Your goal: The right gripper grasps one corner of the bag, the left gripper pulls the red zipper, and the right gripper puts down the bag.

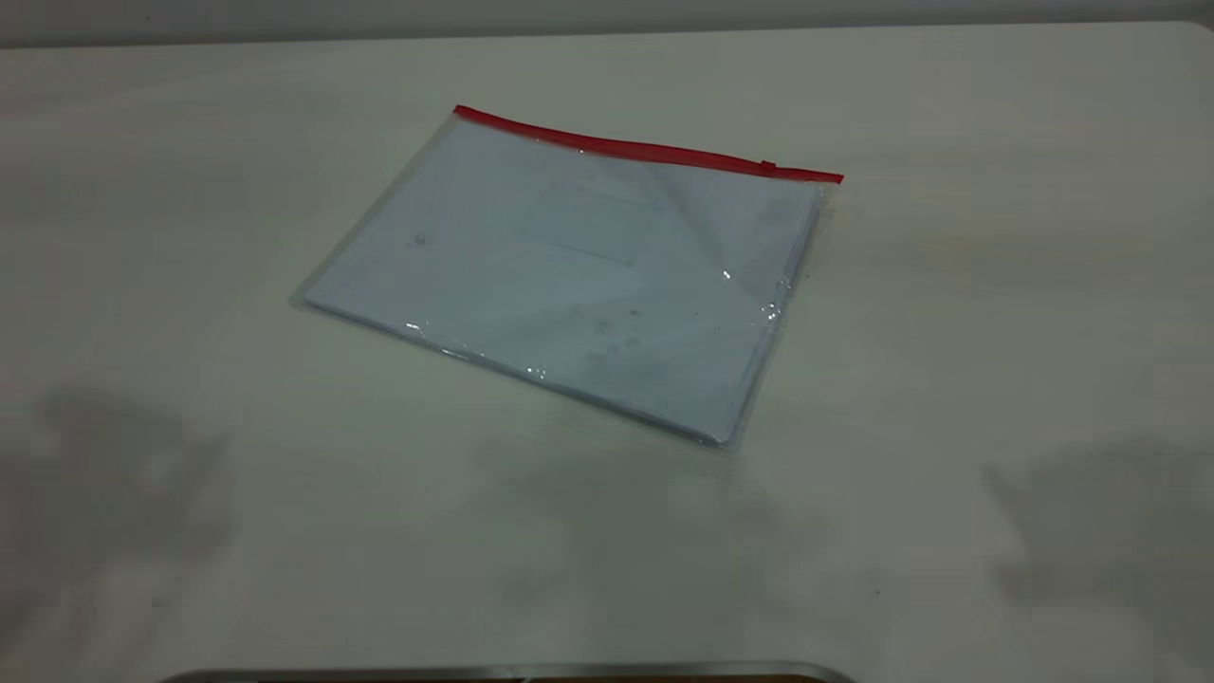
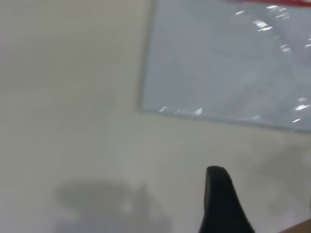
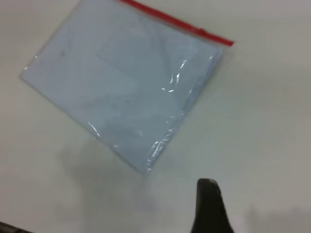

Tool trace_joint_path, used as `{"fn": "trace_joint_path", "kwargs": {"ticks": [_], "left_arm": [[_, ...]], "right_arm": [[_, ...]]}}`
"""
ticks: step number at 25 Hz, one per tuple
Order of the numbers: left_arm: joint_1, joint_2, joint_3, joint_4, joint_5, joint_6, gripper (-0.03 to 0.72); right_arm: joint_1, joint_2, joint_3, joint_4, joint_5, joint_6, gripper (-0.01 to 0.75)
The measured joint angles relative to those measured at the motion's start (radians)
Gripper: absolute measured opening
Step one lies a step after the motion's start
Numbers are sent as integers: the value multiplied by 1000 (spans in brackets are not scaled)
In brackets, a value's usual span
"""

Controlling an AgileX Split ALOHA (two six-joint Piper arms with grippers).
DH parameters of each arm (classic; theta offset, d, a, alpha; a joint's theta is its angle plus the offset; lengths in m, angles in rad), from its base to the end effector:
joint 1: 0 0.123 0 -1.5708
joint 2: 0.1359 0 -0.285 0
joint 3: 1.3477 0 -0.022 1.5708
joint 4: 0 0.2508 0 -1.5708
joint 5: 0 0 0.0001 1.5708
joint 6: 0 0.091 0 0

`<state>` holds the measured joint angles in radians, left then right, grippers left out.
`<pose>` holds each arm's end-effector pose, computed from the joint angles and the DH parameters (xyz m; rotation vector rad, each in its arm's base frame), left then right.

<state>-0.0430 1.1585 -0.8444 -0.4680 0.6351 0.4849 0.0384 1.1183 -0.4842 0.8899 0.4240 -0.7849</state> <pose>0.2307 -0.0343 0.2987 0.2951 2.3428 -0.2950 0.1942 0.0366 0.2189 -0.1281 2.3787 0.4352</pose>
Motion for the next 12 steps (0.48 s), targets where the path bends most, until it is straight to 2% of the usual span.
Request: {"fn": "trace_joint_path", "kwargs": {"ticks": [3, 7, 12], "left_arm": [[0, 96, -48, -93, -30, 112, 496], [0, 209, -95, -165, -66, 165, 496], [-17, 318, -153, -185, -67, 172, 496]], "right_arm": [[0, 200, -29, 256, -39, -242, 553], [0, 451, -113, 571, -53, -543, 553], [0, 744, -280, 776, 4, -778, 553]]}}
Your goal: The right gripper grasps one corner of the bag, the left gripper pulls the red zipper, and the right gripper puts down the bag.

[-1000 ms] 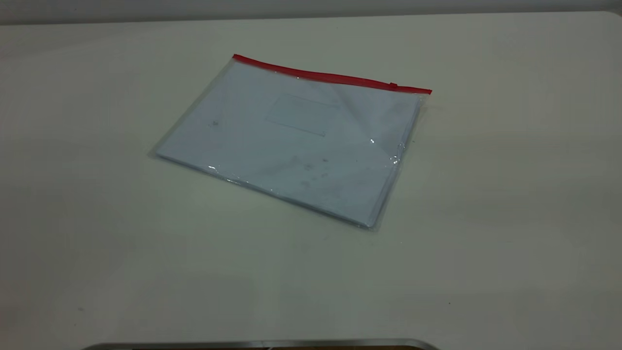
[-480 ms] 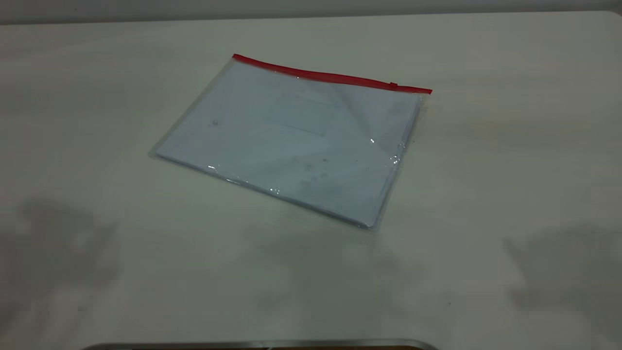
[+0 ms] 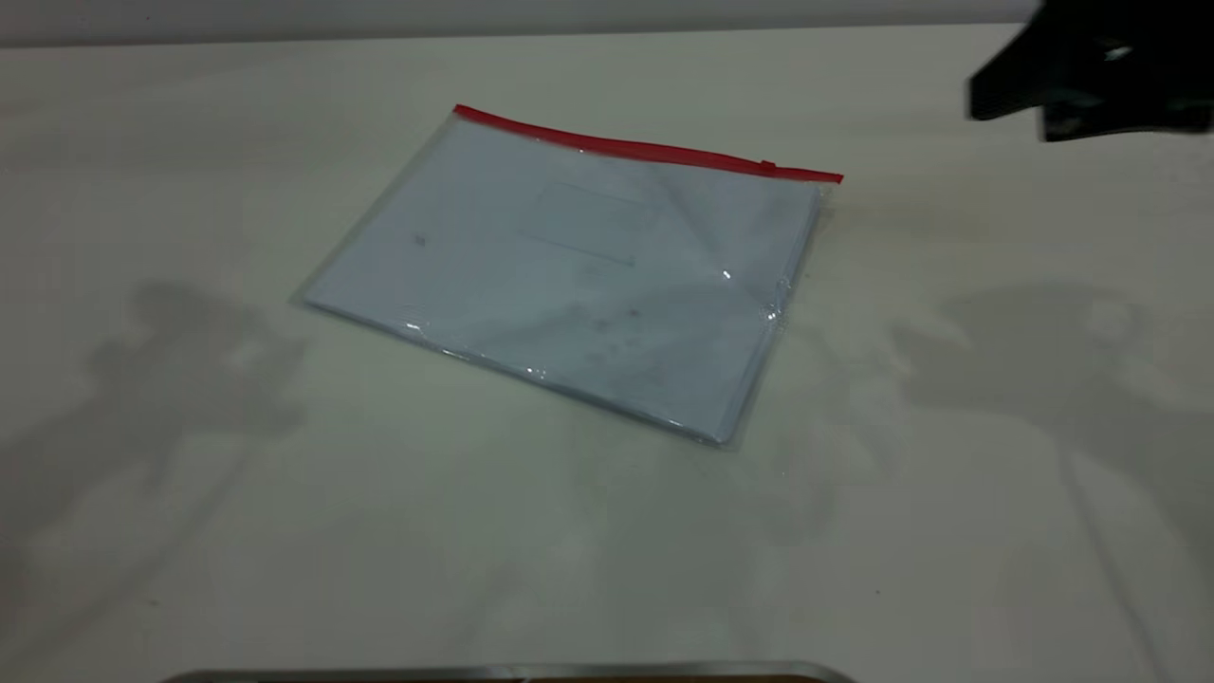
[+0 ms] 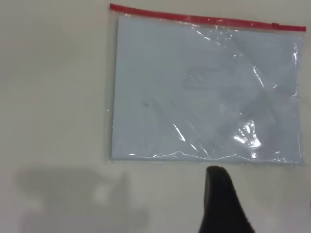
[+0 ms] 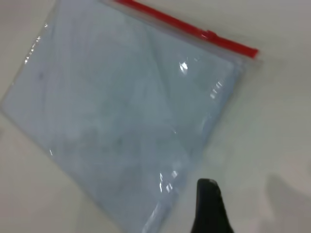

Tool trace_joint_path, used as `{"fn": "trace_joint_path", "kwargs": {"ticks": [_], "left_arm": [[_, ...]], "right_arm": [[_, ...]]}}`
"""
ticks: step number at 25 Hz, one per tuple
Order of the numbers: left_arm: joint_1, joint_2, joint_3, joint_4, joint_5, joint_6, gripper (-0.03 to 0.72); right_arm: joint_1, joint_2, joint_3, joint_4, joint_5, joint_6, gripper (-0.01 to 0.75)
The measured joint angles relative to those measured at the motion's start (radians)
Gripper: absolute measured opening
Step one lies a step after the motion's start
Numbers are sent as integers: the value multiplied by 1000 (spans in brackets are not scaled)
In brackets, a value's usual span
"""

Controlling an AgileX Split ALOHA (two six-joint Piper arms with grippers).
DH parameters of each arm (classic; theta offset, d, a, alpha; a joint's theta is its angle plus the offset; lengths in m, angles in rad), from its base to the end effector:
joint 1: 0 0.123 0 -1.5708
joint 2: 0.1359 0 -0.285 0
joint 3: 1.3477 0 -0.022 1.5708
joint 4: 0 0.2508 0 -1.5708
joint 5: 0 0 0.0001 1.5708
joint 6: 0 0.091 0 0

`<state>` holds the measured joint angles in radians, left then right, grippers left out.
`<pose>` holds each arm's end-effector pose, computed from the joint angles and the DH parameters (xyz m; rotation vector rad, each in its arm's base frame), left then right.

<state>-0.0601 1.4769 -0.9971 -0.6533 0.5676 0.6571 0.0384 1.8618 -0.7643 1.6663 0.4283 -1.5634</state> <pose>0.3057 -0.0482 0.2668 0.3219 2.3849 -0.3929 0.3153 0.0499 0.1135 -0.0763 2.5133 0.6002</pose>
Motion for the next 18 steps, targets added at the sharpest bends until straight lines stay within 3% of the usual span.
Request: {"fn": "trace_joint_path", "kwargs": {"ticks": [9, 13, 18], "left_arm": [[-42, 58, -36, 0, 0, 3, 496], [-42, 59, -36, 0, 1, 3, 496], [-42, 59, -36, 0, 1, 1, 496]], "right_arm": [[-17, 450, -360, 34, 146, -31, 553], [-40, 578, -477, 33, 241, -31, 553], [-47, 690, -587, 33, 284, -27, 553]]}}
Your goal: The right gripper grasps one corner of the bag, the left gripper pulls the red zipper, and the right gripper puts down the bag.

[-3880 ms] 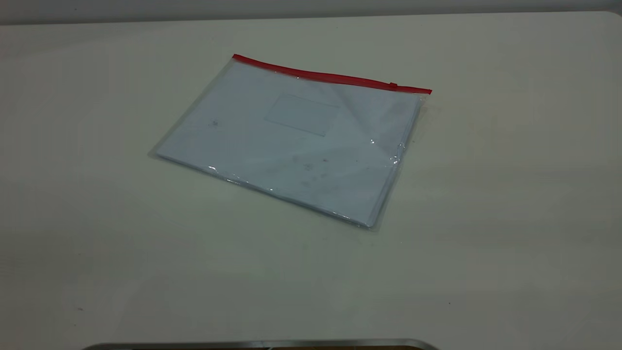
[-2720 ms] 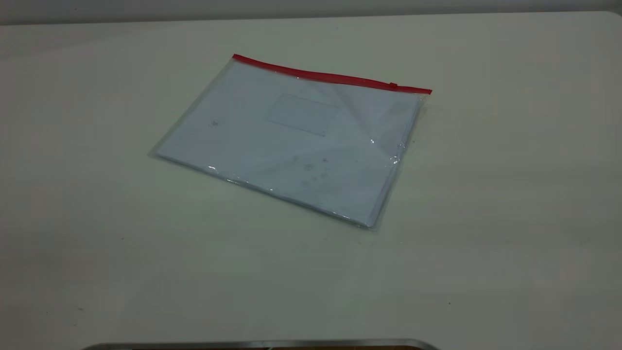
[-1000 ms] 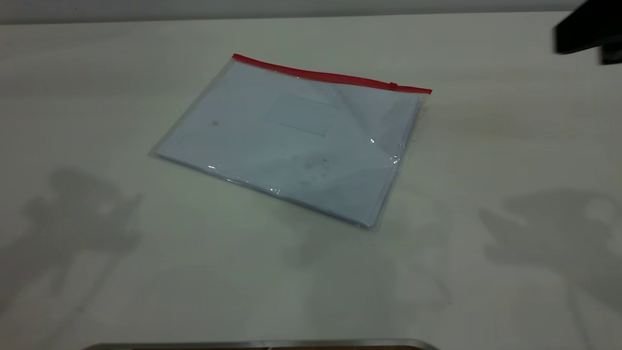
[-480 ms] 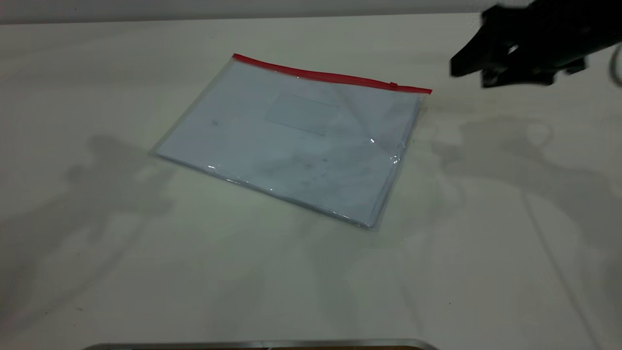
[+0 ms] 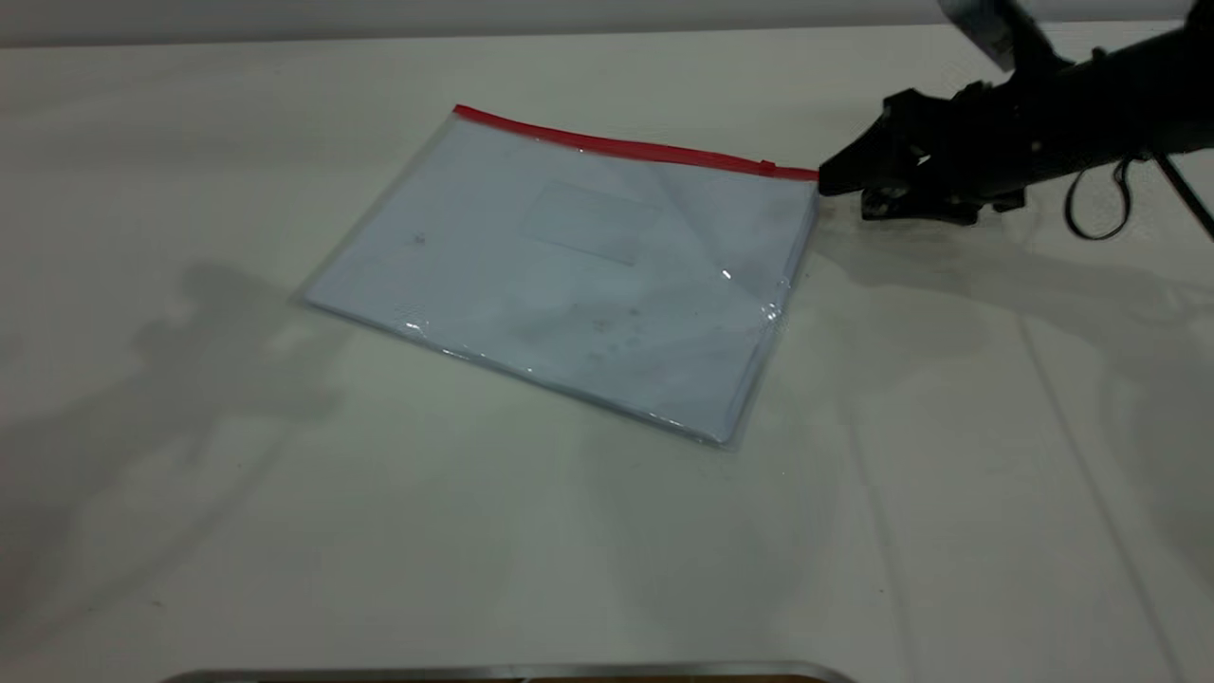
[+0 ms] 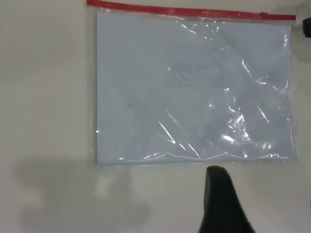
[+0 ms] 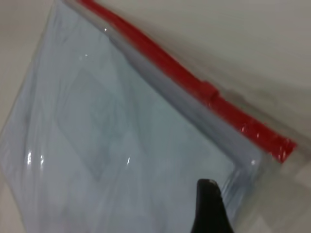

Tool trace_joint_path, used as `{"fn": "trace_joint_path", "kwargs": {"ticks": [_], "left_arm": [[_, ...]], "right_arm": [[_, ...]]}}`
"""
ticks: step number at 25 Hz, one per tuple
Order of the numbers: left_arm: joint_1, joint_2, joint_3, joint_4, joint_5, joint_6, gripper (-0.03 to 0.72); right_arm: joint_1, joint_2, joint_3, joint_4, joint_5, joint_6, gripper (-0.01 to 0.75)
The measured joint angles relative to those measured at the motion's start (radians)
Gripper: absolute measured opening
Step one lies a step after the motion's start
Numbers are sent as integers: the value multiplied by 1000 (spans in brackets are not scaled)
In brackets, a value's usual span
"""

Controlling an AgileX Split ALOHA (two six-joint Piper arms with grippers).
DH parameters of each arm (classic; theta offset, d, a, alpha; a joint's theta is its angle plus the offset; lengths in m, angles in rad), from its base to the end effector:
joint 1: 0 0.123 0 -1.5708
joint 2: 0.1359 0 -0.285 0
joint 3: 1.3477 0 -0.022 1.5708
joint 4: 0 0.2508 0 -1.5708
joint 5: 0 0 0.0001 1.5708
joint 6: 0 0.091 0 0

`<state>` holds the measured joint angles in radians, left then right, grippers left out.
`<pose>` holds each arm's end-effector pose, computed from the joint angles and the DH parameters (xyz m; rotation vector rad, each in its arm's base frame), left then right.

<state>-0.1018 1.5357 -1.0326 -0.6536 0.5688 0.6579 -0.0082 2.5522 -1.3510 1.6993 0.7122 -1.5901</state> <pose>0.3166 -0.0624 0.2587 0.3716 2.4052 -0.4164 0.4242 0.0556 -0.0259 -0.0690 2.4812 0.9566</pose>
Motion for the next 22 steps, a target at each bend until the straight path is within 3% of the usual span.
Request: {"fn": "trace_joint_path", "kwargs": {"ticks": [14, 18, 22], "left_arm": [[0, 0, 0, 0, -7, 2, 496], [0, 0, 0, 0, -7, 2, 496], [0, 0, 0, 0, -7, 2, 496]], "right_arm": [[101, 72, -119, 52, 22, 9, 534], [119, 87, -119, 62, 22, 12, 456], [119, 87, -119, 71, 21, 15, 255]]}}
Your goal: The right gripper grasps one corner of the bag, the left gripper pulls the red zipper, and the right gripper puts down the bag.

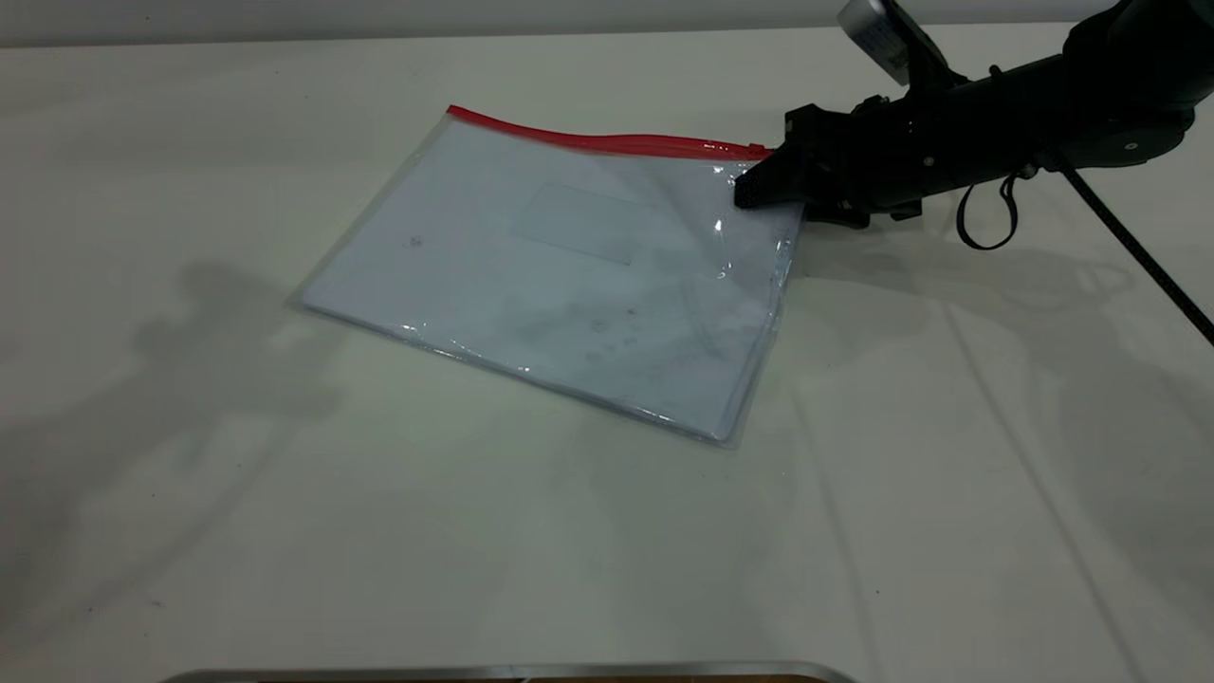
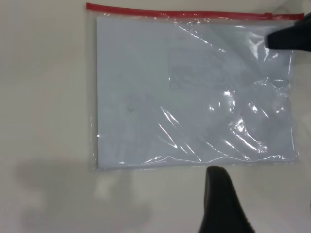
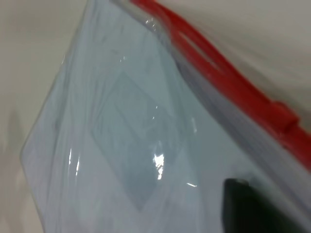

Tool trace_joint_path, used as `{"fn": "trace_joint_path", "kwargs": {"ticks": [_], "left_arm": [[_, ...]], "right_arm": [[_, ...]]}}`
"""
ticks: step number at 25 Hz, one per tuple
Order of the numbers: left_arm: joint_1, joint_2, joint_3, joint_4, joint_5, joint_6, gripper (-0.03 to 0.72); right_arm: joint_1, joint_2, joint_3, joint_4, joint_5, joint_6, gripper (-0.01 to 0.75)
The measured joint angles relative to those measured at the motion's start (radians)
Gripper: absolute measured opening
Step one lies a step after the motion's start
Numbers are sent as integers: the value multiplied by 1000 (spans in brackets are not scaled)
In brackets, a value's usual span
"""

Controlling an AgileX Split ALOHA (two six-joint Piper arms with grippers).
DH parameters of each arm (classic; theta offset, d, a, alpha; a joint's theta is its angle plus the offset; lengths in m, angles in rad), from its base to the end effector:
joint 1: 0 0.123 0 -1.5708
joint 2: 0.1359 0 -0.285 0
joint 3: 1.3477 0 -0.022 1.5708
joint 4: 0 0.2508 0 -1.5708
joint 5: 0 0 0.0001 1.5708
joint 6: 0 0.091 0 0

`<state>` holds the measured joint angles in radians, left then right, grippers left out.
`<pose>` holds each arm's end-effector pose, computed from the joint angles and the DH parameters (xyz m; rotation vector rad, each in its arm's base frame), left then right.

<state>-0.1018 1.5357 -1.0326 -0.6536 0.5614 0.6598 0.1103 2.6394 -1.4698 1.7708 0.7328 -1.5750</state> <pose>0.3172 -0.0621 0.2590 0.3702 2.3995 -0.4106 0.4363 0.1084 -0.0401 -0.1282 2.4407 1.0449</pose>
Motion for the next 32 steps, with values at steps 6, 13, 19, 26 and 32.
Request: {"fn": "trace_joint_path", "kwargs": {"ticks": [6, 13, 19, 26, 32], "left_arm": [[0, 0, 0, 0, -57, 0, 496], [0, 0, 0, -33, -164, 1, 496], [0, 4, 0, -38, -172, 3, 496], [-6, 112, -3, -45, -173, 27, 496], [-32, 313, -113, -239, -126, 309, 496]], "right_arm": [[0, -1, 0, 0, 11, -1, 35], [62, -27, -74, -77, 114, 37, 35], [188, -39, -167, -507, 319, 236, 35], [140, -59, -169, -609, 295, 296, 35], [163, -119, -179, -516, 273, 262, 35]]}}
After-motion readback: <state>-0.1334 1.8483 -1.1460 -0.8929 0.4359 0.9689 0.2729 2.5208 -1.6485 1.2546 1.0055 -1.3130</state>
